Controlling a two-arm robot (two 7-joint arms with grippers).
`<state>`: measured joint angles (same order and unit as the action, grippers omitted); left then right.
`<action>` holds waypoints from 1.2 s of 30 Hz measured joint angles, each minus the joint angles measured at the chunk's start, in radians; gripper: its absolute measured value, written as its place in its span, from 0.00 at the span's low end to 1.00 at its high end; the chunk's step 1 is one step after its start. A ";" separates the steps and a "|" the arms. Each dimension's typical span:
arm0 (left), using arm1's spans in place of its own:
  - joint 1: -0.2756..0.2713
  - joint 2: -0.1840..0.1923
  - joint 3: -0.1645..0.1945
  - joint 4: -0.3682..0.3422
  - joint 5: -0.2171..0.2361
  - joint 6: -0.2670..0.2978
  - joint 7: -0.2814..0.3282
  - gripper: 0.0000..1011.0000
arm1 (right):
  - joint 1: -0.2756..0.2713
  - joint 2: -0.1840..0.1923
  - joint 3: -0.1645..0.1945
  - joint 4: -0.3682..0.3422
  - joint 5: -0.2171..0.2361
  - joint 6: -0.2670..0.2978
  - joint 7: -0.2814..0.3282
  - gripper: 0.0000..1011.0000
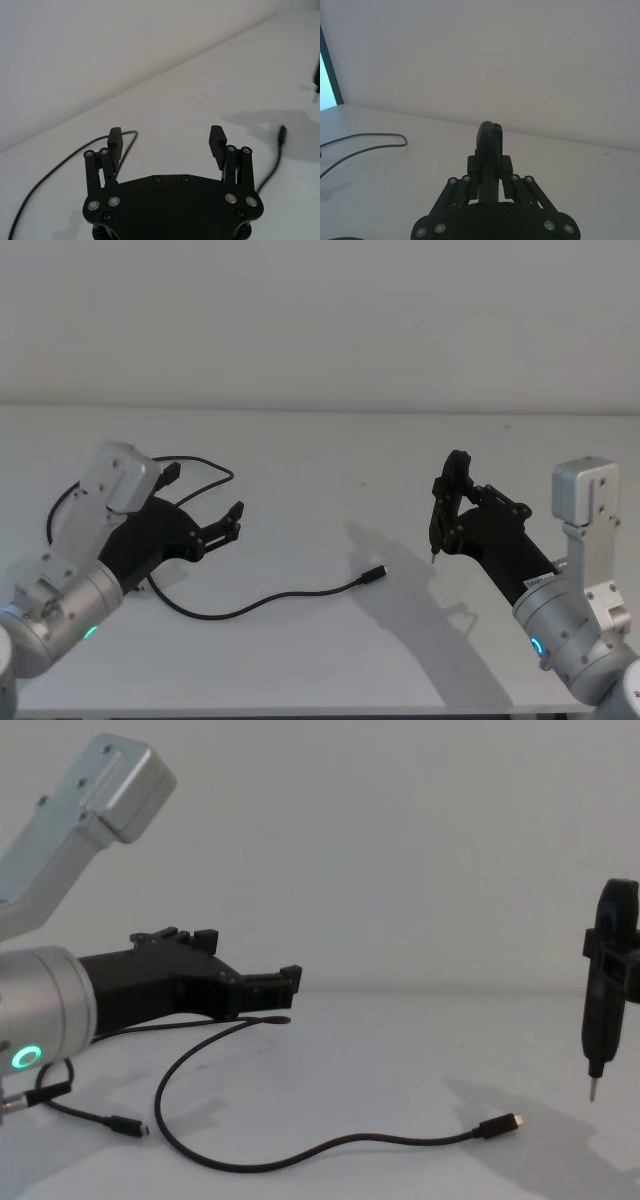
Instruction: Pick up the data cable with the one hand.
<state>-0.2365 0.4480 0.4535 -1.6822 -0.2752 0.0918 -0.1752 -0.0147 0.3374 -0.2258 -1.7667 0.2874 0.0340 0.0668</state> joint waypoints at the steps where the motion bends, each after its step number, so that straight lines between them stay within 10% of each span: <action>1: -0.001 0.006 -0.001 -0.002 -0.006 0.005 -0.015 0.99 | 0.000 0.000 0.000 0.000 0.000 0.000 0.000 0.27; 20: -0.105 0.185 0.002 0.027 -0.120 0.085 -0.398 0.99 | 0.000 0.000 0.000 0.000 0.000 0.000 0.000 0.27; 36: -0.227 0.204 0.089 0.129 -0.115 0.078 -0.605 0.99 | 0.000 0.000 0.000 0.000 0.000 0.000 0.000 0.27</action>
<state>-0.4634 0.6523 0.5424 -1.5527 -0.3905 0.1701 -0.7805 -0.0146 0.3375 -0.2258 -1.7667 0.2874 0.0340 0.0668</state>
